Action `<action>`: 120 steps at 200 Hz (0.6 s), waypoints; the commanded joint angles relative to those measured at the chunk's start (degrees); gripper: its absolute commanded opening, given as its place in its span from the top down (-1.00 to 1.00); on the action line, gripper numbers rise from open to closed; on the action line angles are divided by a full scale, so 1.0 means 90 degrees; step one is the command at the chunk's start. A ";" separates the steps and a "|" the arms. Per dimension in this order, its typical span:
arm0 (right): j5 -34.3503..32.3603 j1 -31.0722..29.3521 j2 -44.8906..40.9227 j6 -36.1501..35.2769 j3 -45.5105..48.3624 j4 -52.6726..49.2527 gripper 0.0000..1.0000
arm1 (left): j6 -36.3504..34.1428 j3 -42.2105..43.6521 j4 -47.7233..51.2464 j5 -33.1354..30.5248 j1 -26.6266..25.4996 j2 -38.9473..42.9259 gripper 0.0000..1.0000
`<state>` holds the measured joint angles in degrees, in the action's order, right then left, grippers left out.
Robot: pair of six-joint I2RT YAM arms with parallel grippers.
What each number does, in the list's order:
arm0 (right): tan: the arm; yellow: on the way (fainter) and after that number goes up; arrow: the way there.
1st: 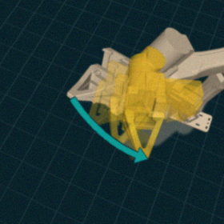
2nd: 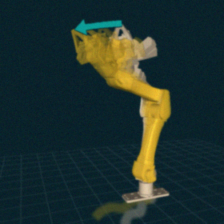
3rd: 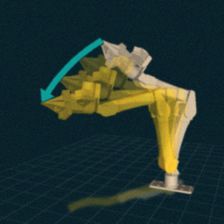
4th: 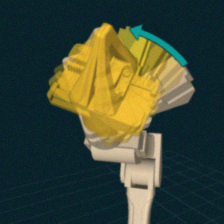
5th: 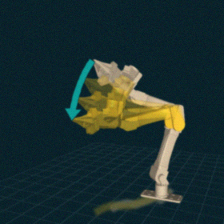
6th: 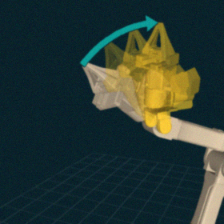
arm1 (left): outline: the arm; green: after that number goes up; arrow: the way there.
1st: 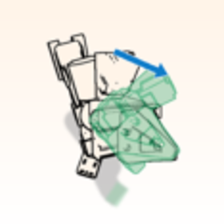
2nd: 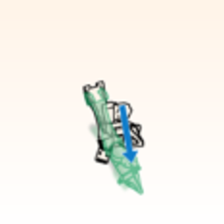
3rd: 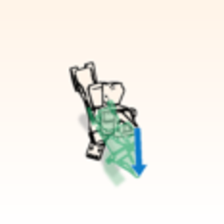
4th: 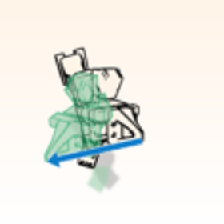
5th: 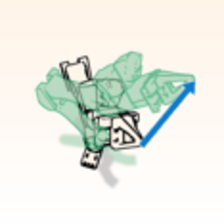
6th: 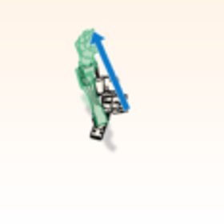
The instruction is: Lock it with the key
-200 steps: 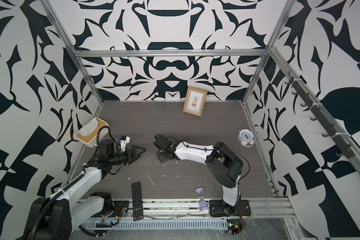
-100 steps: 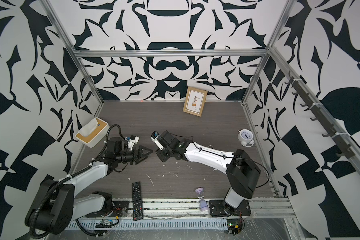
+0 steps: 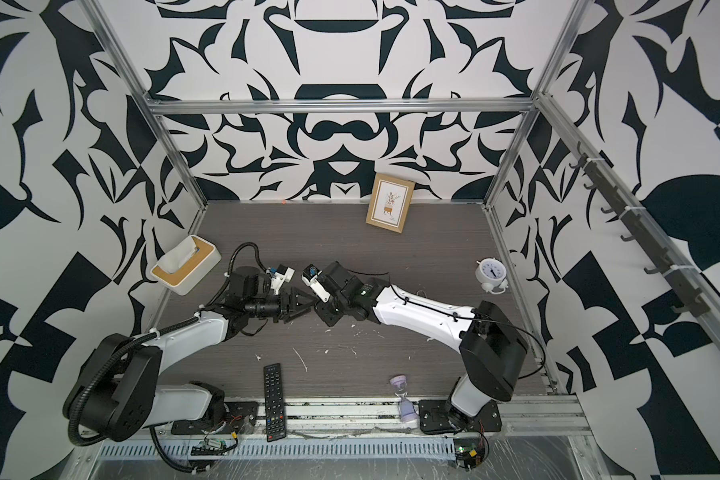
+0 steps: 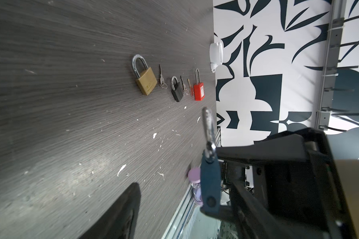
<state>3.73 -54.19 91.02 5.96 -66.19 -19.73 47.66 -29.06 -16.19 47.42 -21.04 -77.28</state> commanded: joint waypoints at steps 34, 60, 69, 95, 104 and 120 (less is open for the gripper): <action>0.0209 -0.0060 -0.0289 -0.0124 -0.0076 -0.0028 0.40 | 0.0151 -0.0266 -0.0390 0.0126 -0.0124 -0.0231 -0.16; 0.0146 -0.0077 -0.0263 -0.0144 -0.0123 -0.0064 0.41 | 0.0154 -0.0351 -0.0457 0.0226 -0.0232 -0.0319 -0.02; 0.0151 -0.0077 -0.0241 -0.0163 -0.0161 -0.0075 0.41 | 0.0161 -0.0382 -0.0478 0.0256 -0.0268 -0.0356 0.05; 0.0017 -0.0078 -0.0111 -0.0173 -0.0295 -0.0151 0.41 | 0.0193 -0.0397 -0.0572 0.0333 -0.0381 -0.0451 0.19; -0.0057 -0.0072 -0.0066 -0.0187 -0.0355 -0.0171 0.41 | 0.0193 -0.0414 -0.0594 0.0373 -0.0405 -0.0474 0.22; -0.0182 -0.0078 -0.0034 -0.0193 -0.0412 -0.0152 0.41 | 0.0211 -0.0391 -0.0624 0.0412 -0.0426 -0.0501 0.33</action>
<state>4.23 -54.52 90.98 5.13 -66.46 -22.15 49.58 -31.33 -20.38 49.36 -24.45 -81.10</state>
